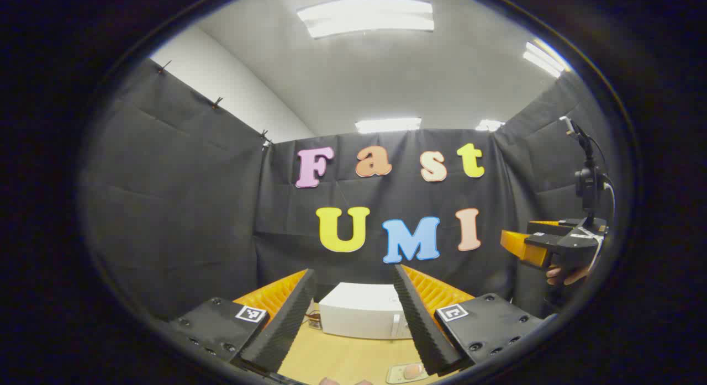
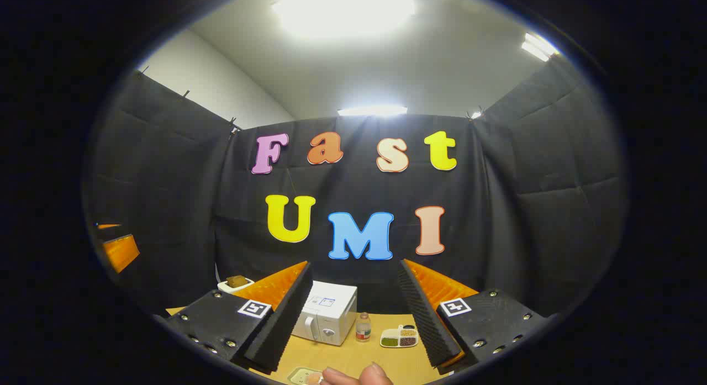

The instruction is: Open the microwave oven with the left hand, put the food in, and close the microwave oven.

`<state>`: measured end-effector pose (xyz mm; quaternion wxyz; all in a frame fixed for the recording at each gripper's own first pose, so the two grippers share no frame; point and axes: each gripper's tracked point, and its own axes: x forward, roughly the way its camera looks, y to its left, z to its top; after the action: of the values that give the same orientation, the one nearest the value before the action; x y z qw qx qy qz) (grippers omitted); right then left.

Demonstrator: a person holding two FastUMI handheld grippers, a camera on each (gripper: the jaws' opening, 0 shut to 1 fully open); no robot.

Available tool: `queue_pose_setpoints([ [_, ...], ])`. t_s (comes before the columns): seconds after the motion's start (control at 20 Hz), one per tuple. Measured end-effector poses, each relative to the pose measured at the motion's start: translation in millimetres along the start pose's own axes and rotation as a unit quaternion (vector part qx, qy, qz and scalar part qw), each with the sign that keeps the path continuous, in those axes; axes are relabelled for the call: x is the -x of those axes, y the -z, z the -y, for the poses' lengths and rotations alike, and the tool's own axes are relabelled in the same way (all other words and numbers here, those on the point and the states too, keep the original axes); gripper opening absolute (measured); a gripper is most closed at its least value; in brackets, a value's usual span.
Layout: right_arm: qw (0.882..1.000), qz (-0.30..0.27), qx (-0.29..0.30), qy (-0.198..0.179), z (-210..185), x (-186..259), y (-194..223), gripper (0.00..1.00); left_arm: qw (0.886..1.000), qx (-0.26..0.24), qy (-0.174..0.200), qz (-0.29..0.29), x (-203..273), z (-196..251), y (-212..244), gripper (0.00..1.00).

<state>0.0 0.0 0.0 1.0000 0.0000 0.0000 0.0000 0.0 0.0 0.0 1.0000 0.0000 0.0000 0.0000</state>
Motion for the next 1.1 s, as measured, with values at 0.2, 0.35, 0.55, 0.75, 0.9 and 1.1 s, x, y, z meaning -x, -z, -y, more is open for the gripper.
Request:
queue_pose_setpoints([
  [0.2, 1.0, 0.002, 0.005, -0.003, 2.0, -7.7, -0.6, 0.95, 1.0, 0.009, -0.009, -0.004, -4.6, -2.7, 3.3, 0.94],
  [0.35, 1.0, 0.007, 0.01, -0.012, -0.9, -11.9, -0.1, 0.95, 1.0, 0.009, -0.008, -0.008, -9.7, 2.0, 5.9, 0.96],
  [0.55, 1.0, 0.013, 0.017, -0.016, 1.5, -13.6, 0.3, 0.95, 1.0, 0.001, -0.006, -0.011, -15.8, 9.2, 10.1, 0.94],
  [0.75, 1.0, 0.011, 0.015, -0.014, 13.3, -19.4, 2.7, 0.95, 1.0, 0.006, 0.0, -0.015, -26.7, 20.7, 19.0, 0.95],
  [0.9, 1.0, 0.004, 0.004, -0.009, 26.2, -24.6, 10.6, 0.95, 1.0, 0.0, 0.005, -0.023, -36.9, 32.6, 29.5, 0.93],
  [1.1, 1.0, -0.011, -0.006, 0.012, 43.9, -36.0, 24.2, 0.95, 0.999, -0.007, 0.025, -0.036, -60.2, 50.2, 60.7, 0.94],
])
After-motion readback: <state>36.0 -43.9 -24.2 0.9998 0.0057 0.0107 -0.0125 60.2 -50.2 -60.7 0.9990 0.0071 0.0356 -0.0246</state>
